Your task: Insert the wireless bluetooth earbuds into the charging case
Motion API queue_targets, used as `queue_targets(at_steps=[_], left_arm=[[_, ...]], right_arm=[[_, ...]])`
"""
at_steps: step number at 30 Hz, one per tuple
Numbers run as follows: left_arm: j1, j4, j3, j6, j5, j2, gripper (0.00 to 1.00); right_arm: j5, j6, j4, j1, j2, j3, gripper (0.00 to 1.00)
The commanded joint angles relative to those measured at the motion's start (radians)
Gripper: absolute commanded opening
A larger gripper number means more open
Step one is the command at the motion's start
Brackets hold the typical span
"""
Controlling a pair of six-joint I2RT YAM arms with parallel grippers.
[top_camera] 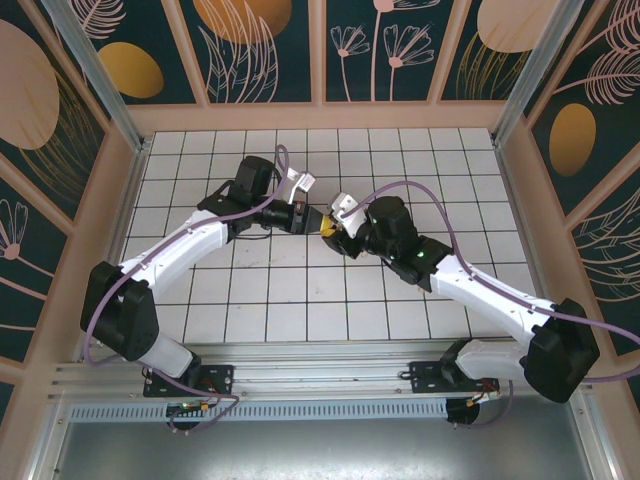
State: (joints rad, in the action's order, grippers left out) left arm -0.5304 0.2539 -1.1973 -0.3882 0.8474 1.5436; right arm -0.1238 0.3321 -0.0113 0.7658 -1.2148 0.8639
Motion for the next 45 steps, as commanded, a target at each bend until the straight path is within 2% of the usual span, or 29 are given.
queue_targets(at_steps=[1,4,7,12,15,19,23,26,30,37,42,45], left_arm=[[-0.005,-0.05,0.038,0.053,-0.063,0.004,0.04],[-0.004,-0.131,0.072,0.067,-0.046,-0.012,0.03],[-0.006,-0.215,0.11,0.085,-0.025,-0.027,0.03],[-0.006,-0.35,0.166,0.11,0.013,-0.059,0.01],[-0.005,-0.421,0.198,0.152,0.038,-0.08,0.01],[-0.005,-0.469,0.219,0.22,0.06,-0.099,0.01],[-0.005,-0.541,0.261,0.243,0.097,-0.127,0.02],[-0.009,-0.632,0.32,0.279,0.114,-0.18,0.02],[-0.011,-0.679,0.364,0.344,0.134,-0.237,0.01],[-0.026,-0.684,0.371,0.384,0.184,-0.267,0.02],[-0.038,-0.698,0.367,0.382,0.196,-0.269,0.02],[-0.041,-0.702,0.35,0.36,0.213,-0.261,0.04]], right_arm=[[-0.063,-0.033,-0.1,0.0,0.018,0.036,0.54],[-0.11,-0.066,-0.092,-0.019,0.031,0.036,0.62],[-0.212,-0.126,-0.097,-0.067,0.061,0.035,0.67],[-0.523,-0.245,-0.11,-0.202,0.097,0.039,0.7],[-0.652,-0.254,-0.069,-0.248,0.092,0.062,0.7],[-0.745,-0.238,-0.017,-0.286,0.092,0.081,0.7],[-0.795,-0.245,-0.007,-0.341,0.105,0.095,0.7],[-0.726,-0.265,0.018,-0.39,0.123,0.116,0.69],[-0.811,-0.252,0.037,-0.455,0.13,0.121,0.69],[-0.998,-0.184,0.113,-0.453,0.094,0.162,0.66],[-1.026,-0.099,0.168,-0.418,0.097,0.179,0.63],[-1.039,-0.007,0.209,-0.39,0.091,0.187,0.55]])
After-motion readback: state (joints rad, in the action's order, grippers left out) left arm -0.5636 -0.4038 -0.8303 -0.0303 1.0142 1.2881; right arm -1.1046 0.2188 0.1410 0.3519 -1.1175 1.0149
